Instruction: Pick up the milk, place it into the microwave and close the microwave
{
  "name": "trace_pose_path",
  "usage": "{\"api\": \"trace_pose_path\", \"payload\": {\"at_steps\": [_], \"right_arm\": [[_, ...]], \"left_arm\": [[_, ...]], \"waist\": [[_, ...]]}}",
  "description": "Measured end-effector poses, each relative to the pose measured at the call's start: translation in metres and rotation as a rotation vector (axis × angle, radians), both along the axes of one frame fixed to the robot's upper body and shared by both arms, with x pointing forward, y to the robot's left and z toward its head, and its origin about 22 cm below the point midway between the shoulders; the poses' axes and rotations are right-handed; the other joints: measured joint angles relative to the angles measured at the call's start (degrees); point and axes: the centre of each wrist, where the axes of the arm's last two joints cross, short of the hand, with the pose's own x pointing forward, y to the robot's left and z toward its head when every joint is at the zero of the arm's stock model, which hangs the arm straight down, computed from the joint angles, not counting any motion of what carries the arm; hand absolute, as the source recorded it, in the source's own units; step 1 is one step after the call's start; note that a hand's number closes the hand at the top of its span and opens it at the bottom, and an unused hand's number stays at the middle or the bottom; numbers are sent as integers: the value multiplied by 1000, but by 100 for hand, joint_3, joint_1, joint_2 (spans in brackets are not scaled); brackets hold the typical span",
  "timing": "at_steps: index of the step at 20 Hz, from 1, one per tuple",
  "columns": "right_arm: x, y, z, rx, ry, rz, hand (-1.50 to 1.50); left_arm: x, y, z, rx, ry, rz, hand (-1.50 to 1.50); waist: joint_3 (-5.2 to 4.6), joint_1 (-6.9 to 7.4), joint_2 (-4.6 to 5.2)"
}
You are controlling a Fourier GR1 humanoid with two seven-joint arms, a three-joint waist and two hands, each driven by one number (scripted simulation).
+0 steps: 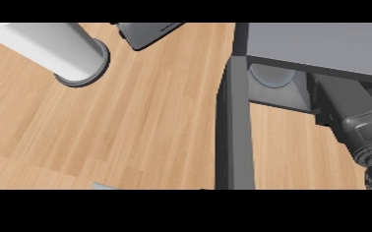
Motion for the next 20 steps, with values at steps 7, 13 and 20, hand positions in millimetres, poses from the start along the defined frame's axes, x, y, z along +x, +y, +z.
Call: {"api": "trace_pose_path", "payload": {"at_steps": [7, 13, 20], "right_arm": [[4, 23, -2, -33, 54, 17, -150], [9, 45, 1, -28, 37, 12, -150], [12, 59, 5, -31, -8, 7, -150]], "left_arm": [[6, 1, -1, 8, 3, -7, -150], [12, 1, -3, 13, 26, -24, -150], [17, -4, -9, 7, 57, -43, -150]], "waist": [[41, 33, -27], [83, -33, -30], [93, -157, -4]]}}
